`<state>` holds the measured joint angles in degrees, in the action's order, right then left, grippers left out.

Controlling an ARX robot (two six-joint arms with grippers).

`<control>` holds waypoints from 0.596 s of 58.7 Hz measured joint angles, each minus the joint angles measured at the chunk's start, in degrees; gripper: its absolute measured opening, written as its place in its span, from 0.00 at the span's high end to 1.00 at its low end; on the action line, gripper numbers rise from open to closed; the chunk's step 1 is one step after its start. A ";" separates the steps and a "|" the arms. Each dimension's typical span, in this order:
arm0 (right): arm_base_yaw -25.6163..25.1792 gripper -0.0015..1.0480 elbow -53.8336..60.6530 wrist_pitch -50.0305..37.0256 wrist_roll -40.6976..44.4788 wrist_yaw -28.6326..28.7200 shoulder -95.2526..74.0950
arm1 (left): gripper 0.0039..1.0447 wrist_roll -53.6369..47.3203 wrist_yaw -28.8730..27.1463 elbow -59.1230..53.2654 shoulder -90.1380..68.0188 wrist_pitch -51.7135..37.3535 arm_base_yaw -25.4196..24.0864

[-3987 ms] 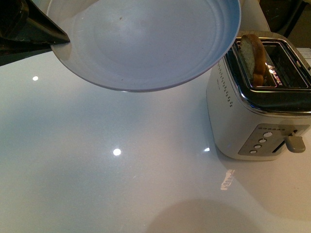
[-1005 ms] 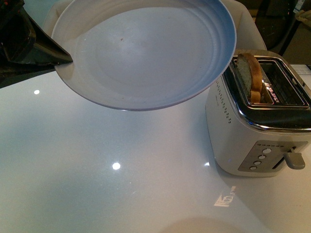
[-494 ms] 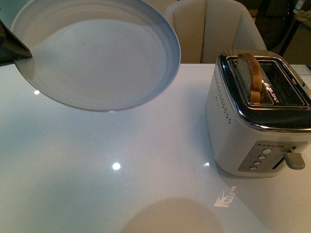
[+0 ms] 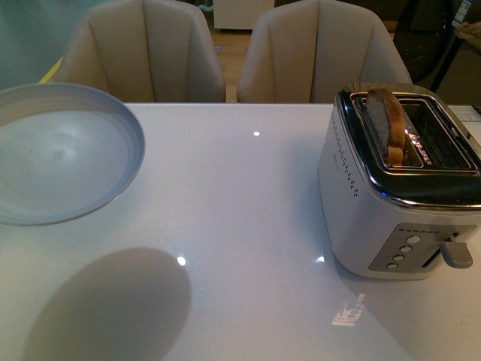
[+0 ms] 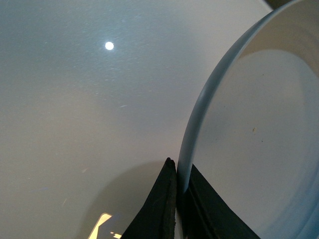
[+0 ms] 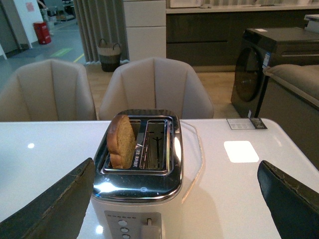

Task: Left arm holds plate, right arm toasts bread

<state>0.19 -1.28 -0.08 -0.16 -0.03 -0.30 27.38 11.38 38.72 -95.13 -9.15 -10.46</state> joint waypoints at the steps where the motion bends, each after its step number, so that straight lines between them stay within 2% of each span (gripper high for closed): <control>1: 0.00 0.09 0.00 0.00 0.02 0.00 0.00 | 0.97 -0.55 0.31 -0.46 -1.20 -1.38 -0.81; 15: 0.00 0.09 0.00 0.00 0.02 0.00 0.00 | 0.97 -5.75 1.97 -2.36 -14.49 -10.58 -7.96; 35: 0.00 0.09 0.00 0.00 0.00 0.00 0.00 | 0.97 -6.32 2.60 -1.86 -25.09 -19.45 -9.01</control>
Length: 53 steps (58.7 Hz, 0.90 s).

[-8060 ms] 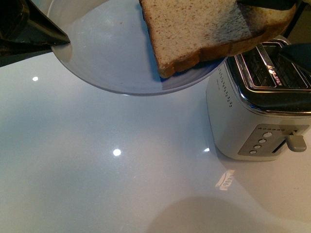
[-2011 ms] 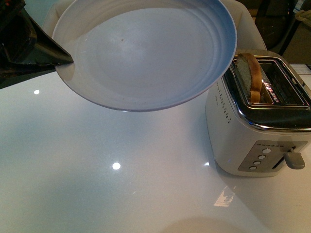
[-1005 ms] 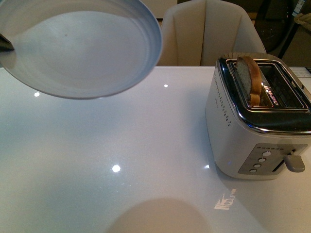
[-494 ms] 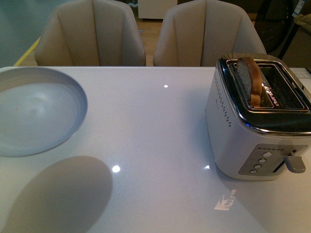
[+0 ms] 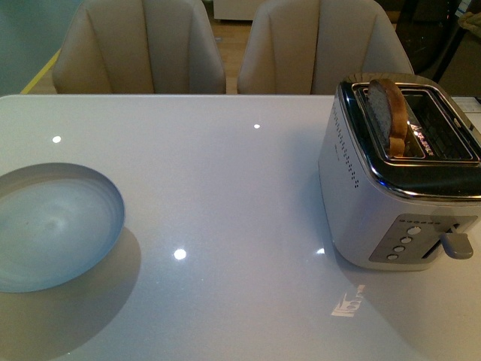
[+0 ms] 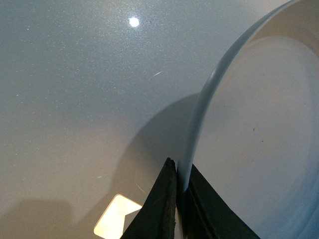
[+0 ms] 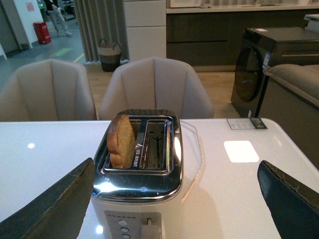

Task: Left arm holds plate, right arm toasts bread

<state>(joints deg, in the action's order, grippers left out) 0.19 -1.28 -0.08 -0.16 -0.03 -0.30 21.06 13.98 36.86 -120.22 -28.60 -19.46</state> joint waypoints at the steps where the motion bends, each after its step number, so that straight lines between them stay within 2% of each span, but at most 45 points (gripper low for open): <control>1: 0.00 0.09 0.00 0.00 0.00 0.00 0.00 | 0.97 0.02 -0.02 0.11 -0.26 -0.17 0.07; 25: 0.00 0.09 0.00 0.00 0.00 0.00 0.00 | 0.97 3.98 0.13 1.49 -9.35 -4.48 0.70; 53: 0.00 0.09 0.00 0.00 0.00 0.00 0.00 | 0.97 4.94 0.42 0.33 -12.33 -7.08 -2.16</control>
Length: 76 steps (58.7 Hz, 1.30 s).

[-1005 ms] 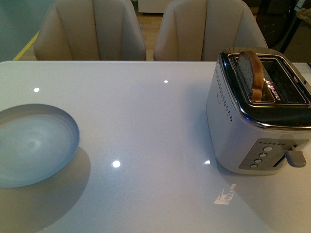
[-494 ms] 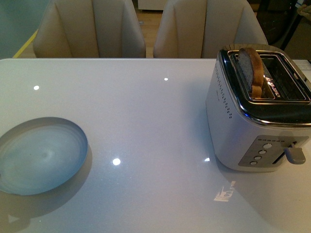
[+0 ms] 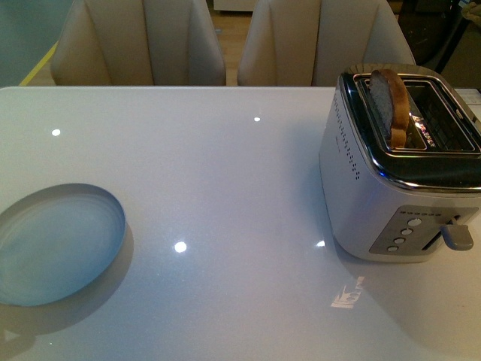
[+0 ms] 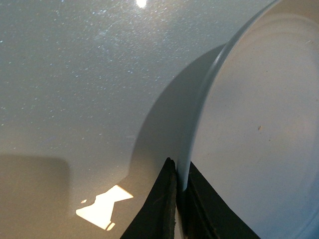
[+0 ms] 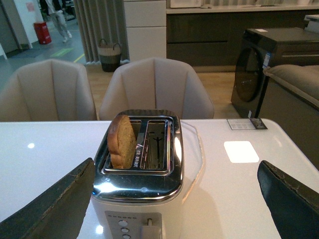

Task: Left arm holds plate, right arm toasts bread

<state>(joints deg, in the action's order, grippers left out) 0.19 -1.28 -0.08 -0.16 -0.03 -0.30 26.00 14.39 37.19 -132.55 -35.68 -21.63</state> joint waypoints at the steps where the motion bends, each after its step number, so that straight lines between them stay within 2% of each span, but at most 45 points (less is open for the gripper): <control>1: 0.00 0.09 0.00 0.00 0.00 0.00 0.00 | 0.97 0.00 -0.07 -0.02 -0.02 0.00 0.00; 6: 0.00 0.09 0.00 0.00 0.00 0.00 0.00 | 0.94 0.02 -0.35 -0.09 -0.04 0.00 0.02; 27: 0.00 0.09 0.00 0.00 0.02 0.00 0.00 | 0.41 0.07 -1.14 -1.38 1.81 0.48 0.57; 41: 0.00 0.09 0.00 0.00 0.02 0.00 0.00 | 0.06 1.38 -0.79 -5.68 14.12 0.02 3.52; 55: 0.00 0.09 0.00 0.00 0.02 0.00 0.00 | 0.07 5.16 -2.75 -10.78 37.03 5.05 10.86; 67: 0.00 0.09 0.00 0.00 0.00 0.00 0.00 | 0.07 6.58 -7.67 -10.05 55.52 16.33 16.76; 76: 0.00 0.09 0.00 0.00 0.02 0.00 0.00 | 0.07 3.04 -13.07 -3.39 65.24 28.00 21.57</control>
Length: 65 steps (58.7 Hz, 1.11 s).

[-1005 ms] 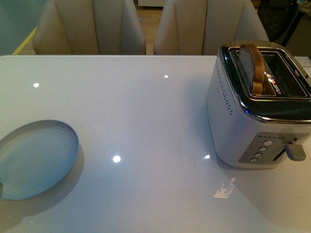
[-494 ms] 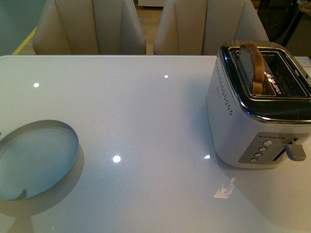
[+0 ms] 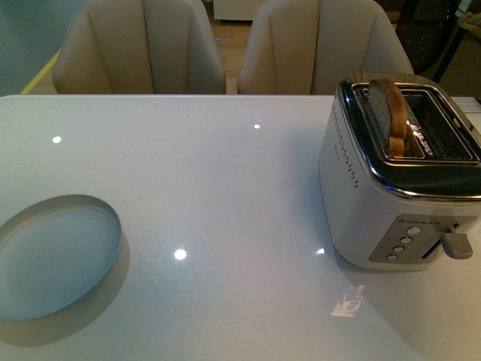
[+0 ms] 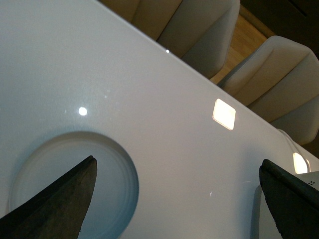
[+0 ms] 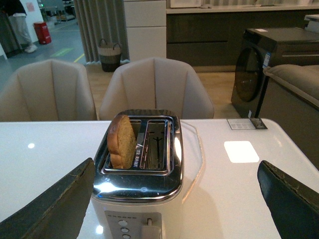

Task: Left arm holds plate, right arm toasts bread

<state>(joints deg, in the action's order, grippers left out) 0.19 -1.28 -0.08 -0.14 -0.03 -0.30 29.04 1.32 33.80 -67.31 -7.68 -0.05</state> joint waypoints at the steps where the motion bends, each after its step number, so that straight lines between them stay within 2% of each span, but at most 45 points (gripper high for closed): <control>1: 0.00 0.09 0.00 0.00 -0.02 0.00 0.00 | 0.07 -0.17 -0.31 0.61 0.48 0.74 0.39; 8: 0.00 0.09 0.00 0.00 -0.02 0.00 0.00 | 0.07 -0.81 -5.25 7.89 4.70 6.34 6.67; 13: 0.00 0.09 0.00 0.00 -0.02 0.00 0.00 | 0.07 1.60 -10.75 12.39 5.60 8.44 14.23; 16: 0.00 0.09 0.00 0.00 0.00 0.00 0.00 | 0.13 -2.49 -17.44 10.69 5.84 1.42 19.32; 19: 0.00 0.09 0.00 0.00 0.00 0.00 0.00 | 0.23 -10.38 -24.48 5.25 5.68 -10.75 24.55; 25: 0.00 0.09 0.00 0.00 -0.02 -0.02 0.00 | 0.40 -20.92 -28.87 -6.19 2.12 -29.22 28.20; 29: 0.00 0.09 0.00 0.00 -0.02 0.00 0.02 | 0.52 -24.52 -27.95 -13.57 -0.22 -38.10 27.71; 31: 0.00 0.09 0.00 0.00 -0.02 -0.02 0.00 | 0.59 -25.70 -26.69 -16.61 0.26 -39.71 26.67; 42: 0.00 0.09 0.00 0.00 -0.02 0.00 0.02 | 0.98 -27.78 -19.19 -24.00 11.93 -37.64 18.69; 51: 0.00 0.09 0.00 0.00 0.00 0.00 0.02 | 0.97 -28.20 -13.11 -28.52 21.97 -31.89 12.35; 59: 0.00 0.09 0.00 0.00 -0.02 0.00 0.02 | 0.97 -28.20 -9.92 -30.51 28.48 -27.26 9.03; 65: 0.00 0.09 0.00 0.00 0.00 0.00 0.02 | 0.97 -28.22 -8.44 -32.72 29.97 -28.63 7.50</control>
<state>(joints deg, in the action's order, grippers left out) 0.19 -1.28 -0.08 -0.14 -0.03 -0.27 0.82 -7.11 1.08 -37.34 -36.32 7.44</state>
